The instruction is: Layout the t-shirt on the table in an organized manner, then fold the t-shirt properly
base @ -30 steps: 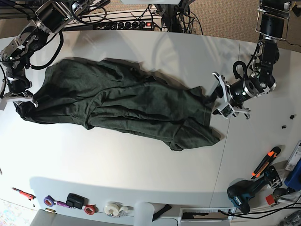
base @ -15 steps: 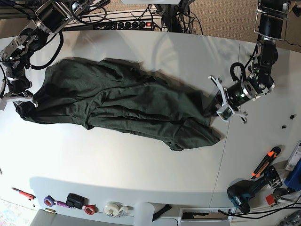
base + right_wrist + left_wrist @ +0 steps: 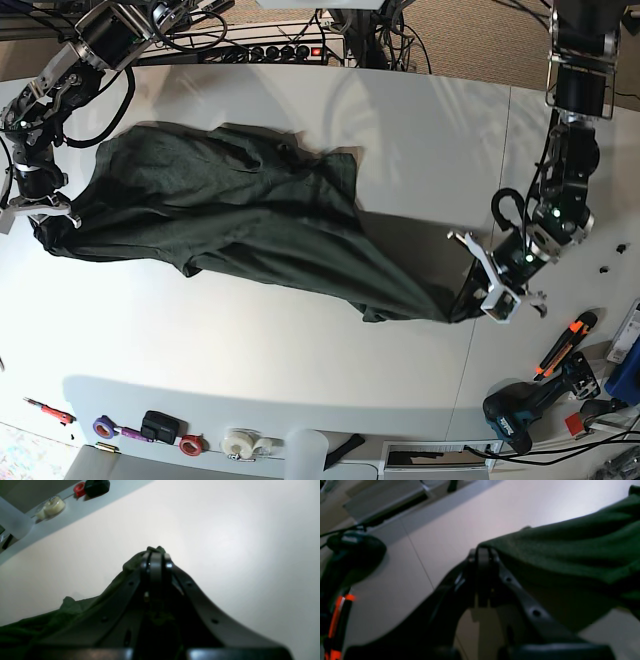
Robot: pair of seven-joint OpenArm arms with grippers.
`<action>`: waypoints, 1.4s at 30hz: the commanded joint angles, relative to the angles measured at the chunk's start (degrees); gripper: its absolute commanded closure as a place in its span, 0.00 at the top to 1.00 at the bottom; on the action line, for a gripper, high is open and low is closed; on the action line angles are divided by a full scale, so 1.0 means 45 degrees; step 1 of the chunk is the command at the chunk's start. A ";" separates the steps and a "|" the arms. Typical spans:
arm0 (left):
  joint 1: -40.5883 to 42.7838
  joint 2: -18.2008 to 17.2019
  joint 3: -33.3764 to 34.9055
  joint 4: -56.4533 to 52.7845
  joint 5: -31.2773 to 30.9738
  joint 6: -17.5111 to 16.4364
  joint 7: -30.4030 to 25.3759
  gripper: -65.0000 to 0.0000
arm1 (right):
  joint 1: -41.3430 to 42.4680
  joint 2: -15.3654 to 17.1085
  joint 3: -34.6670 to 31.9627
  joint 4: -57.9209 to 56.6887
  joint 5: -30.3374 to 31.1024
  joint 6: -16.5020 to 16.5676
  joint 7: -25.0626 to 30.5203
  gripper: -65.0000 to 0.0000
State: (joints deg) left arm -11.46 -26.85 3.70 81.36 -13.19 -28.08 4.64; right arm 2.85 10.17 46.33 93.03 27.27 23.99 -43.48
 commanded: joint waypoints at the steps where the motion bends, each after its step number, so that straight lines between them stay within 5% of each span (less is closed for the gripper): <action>1: -0.0306 -0.0165 -0.0078 0.0194 -0.0175 0.0049 -0.0272 0.00 | 0.0175 0.0243 0.0024 0.0214 0.0204 0.0092 0.0330 0.00; 8: -0.0306 -0.0175 -0.0078 0.0194 -0.0170 0.0000 0.0675 0.00 | 0.0175 0.0243 0.0024 0.0214 0.0204 0.0092 0.0330 0.00; 17: -0.0384 -0.0398 -0.0078 0.0194 -0.1953 -0.0092 0.6057 0.00 | 0.0175 0.0243 0.0024 0.0214 0.0209 0.0092 0.0330 0.00; 26: -0.0379 -0.0991 -0.0078 0.0194 -0.2268 0.0053 0.5255 0.00 | 0.0175 0.0243 0.0024 0.0214 0.0209 0.0092 0.0325 0.00; 30: -0.0379 -0.0991 -0.0078 0.0194 -0.1496 0.0160 0.4741 0.44 | 0.0175 0.0243 0.0024 0.0214 0.0209 0.0092 0.0228 0.00; 35: -0.0053 -0.0991 -0.0078 0.0194 -0.1311 0.1957 0.4779 0.47 | 0.0170 0.0243 0.0024 0.0214 0.0209 0.0092 0.0136 0.00; 42: 0.1647 -0.0928 -0.0078 0.0194 -0.2443 0.0554 0.5183 0.46 | 0.0175 0.0243 0.0024 0.0214 0.0214 0.0092 0.0131 0.00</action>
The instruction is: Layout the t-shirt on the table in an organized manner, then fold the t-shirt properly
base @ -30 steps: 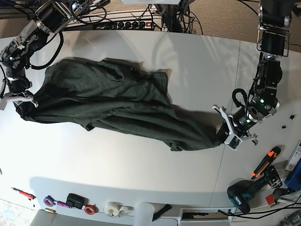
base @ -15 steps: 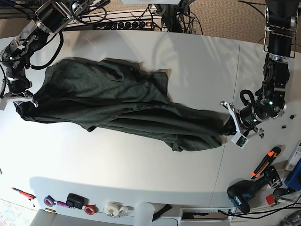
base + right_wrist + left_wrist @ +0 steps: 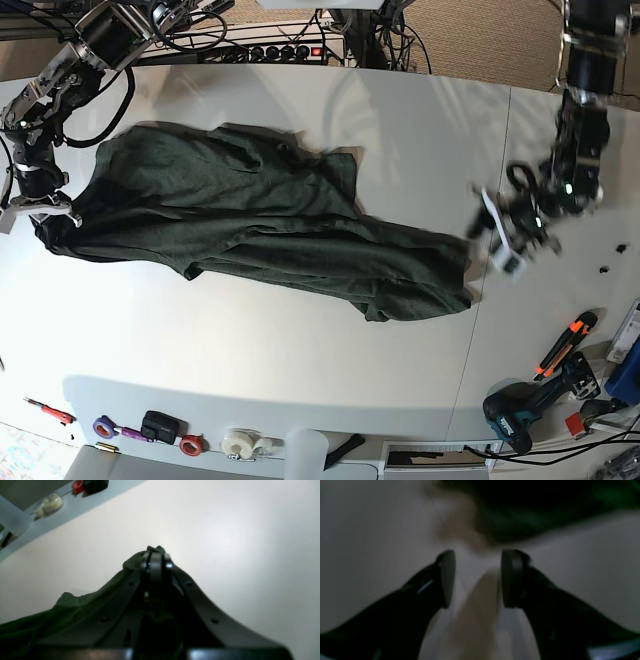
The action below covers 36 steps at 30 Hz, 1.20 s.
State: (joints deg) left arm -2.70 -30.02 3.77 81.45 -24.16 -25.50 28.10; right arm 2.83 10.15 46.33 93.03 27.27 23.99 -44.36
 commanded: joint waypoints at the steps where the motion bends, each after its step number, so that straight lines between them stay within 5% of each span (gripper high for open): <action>1: -0.0087 -0.0155 -0.0092 0.0175 -0.0073 -0.0019 -0.0253 0.46 | 0.0180 0.0248 0.0024 0.0214 0.0214 0.0092 0.0325 0.00; 15: 0.0136 0.1598 -0.0092 0.0175 0.1778 0.0583 -0.1384 0.44 | 0.0146 0.0248 0.0024 0.0214 0.0214 0.0092 0.0049 0.00; 23: 0.0141 0.1661 -0.0092 0.0175 0.1812 0.1579 -0.2064 0.00 | 0.0146 0.0253 0.0024 0.0214 0.0214 0.0097 0.0039 0.00; 36: 0.0189 0.1253 -0.0126 0.0748 0.1617 0.0758 -0.2210 0.00 | 0.0146 0.0476 0.0024 0.0214 0.0267 0.0092 0.0044 0.00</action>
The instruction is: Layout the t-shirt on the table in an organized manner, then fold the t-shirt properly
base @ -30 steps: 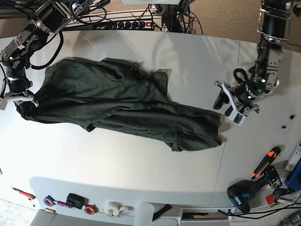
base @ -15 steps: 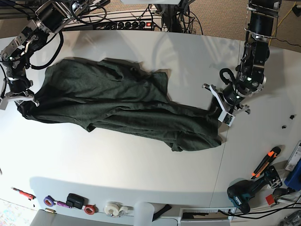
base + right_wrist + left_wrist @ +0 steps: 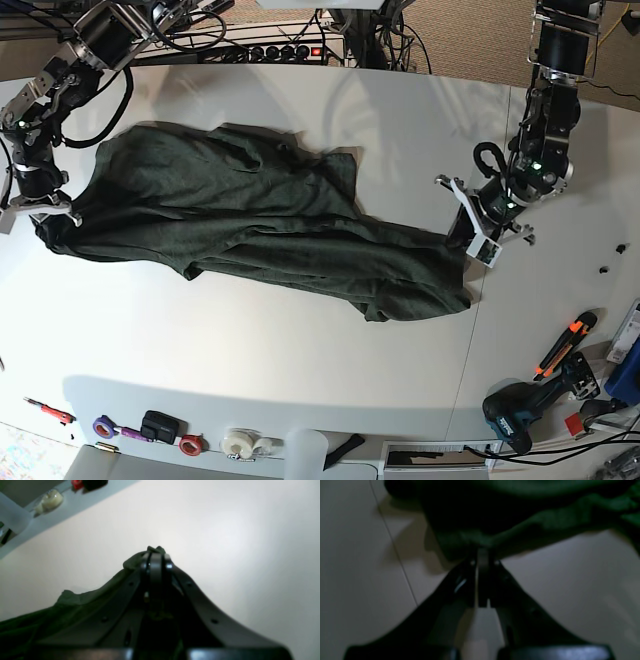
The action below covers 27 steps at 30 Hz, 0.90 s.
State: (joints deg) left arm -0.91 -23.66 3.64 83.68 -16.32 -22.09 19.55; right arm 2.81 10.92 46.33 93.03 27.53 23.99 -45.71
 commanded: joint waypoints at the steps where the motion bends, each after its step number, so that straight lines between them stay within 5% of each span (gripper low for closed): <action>1: -0.0223 -0.0160 -0.0097 0.0253 0.0068 -0.0005 -0.0291 0.00 | 0.0151 0.0330 0.0024 0.0214 0.0214 0.0092 0.0345 0.00; 2: -0.0223 -0.0170 -0.0097 0.0253 0.0272 0.0000 -0.0291 0.00 | 0.0151 0.0325 0.0024 0.0214 0.0209 0.0092 0.0345 0.00; 5: -0.0223 -0.0180 -0.0097 0.0248 0.0724 0.0005 -0.0296 0.34 | 0.0151 0.0321 0.0024 0.0214 0.0214 0.0092 0.0340 0.00; 7: -0.0223 -0.0175 -0.0097 0.0238 0.0733 0.0238 -0.0306 0.43 | 0.0151 0.0316 0.0024 0.0214 0.0214 0.0092 0.0345 0.00; 10: -0.0267 -0.0175 -0.0097 0.0005 0.0738 0.0627 -0.0316 0.43 | 0.0151 0.0316 0.0024 0.0214 0.0214 0.0092 0.0340 0.00; 20: -0.1292 0.0039 -0.0092 -0.2409 0.0471 -0.0481 -0.0359 0.43 | 0.0151 0.0316 0.0024 0.0214 0.0248 0.0092 0.0325 0.00; 22: -0.1273 0.0034 -0.0092 -0.2414 0.0044 -0.0491 -0.0364 0.32 | 0.0151 0.0316 0.0024 0.0214 0.0248 0.0097 0.0306 0.00; 25: -0.1277 0.0024 -0.0097 -0.2399 -0.0087 -0.0486 -0.0374 0.00 | 0.0151 0.0325 0.0024 0.0214 0.0248 0.0092 0.0311 0.00; 27: -0.1273 -0.0029 -0.0097 -0.2356 -0.0087 -0.0612 -0.0617 0.00 | 0.0155 0.0321 0.0024 0.0214 0.0248 0.0092 0.0306 0.00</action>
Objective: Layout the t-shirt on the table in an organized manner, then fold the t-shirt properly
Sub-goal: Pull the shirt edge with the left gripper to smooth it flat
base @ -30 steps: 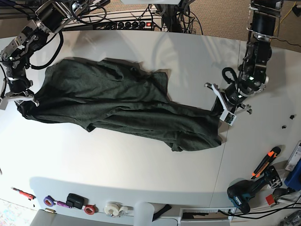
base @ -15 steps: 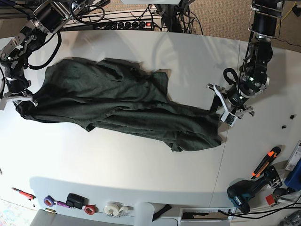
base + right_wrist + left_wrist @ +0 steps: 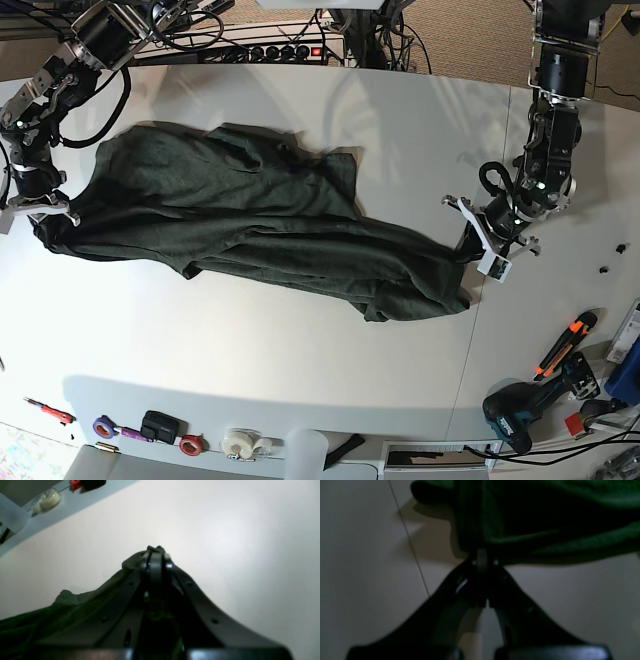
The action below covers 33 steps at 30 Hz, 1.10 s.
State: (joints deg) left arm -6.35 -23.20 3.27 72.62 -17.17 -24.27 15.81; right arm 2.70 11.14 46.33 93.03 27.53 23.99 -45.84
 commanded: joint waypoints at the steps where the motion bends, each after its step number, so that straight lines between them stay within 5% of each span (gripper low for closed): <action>1: -0.0063 -0.0180 -0.0015 0.0185 0.0087 -0.0447 0.0146 0.00 | 0.0180 0.0272 0.0024 0.0214 0.0257 0.0092 0.0345 0.00; 6: 0.0151 -0.0680 -0.0015 0.1739 -0.1972 -0.3495 0.1054 0.00 | 0.0180 0.0282 0.0024 0.0214 0.0248 0.0092 0.0345 0.00; 9: 0.0175 -0.0865 -0.0029 0.2875 -0.2948 -0.3495 0.2322 0.00 | 0.0180 0.0277 0.0024 0.0214 0.0248 0.0092 0.0355 0.00; 13: 0.0170 -0.1059 -0.0029 0.3536 -0.2511 -0.3495 0.2288 0.00 | 0.0180 0.0277 0.0024 0.0214 0.0248 0.0092 0.0350 0.00; 16: 0.0170 -0.1049 -0.0029 0.3419 -0.0797 -0.2025 0.2137 0.03 | 0.0175 0.0277 0.0024 0.0214 0.0248 0.0092 0.0340 0.00; 19: 0.0175 -0.1049 -0.0029 0.3045 0.0029 -0.0670 0.1705 0.48 | 0.0180 0.0272 0.0024 0.0214 0.0257 0.0092 0.0340 0.00; 21: 0.0165 -0.1049 -0.0029 0.2730 0.0024 0.0015 0.1457 0.51 | 0.0180 0.0272 0.0024 0.0214 0.0253 0.0092 0.0340 0.00; 33: -0.1287 -0.0379 -0.0024 -0.0432 -0.0908 -0.0724 0.1156 0.51 | 0.0175 0.0272 0.0024 0.0214 0.0253 0.0097 0.0330 0.00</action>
State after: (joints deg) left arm -11.11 -24.27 3.51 70.06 -20.86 -27.53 21.80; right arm 2.70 11.16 46.33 93.03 27.68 23.99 -46.04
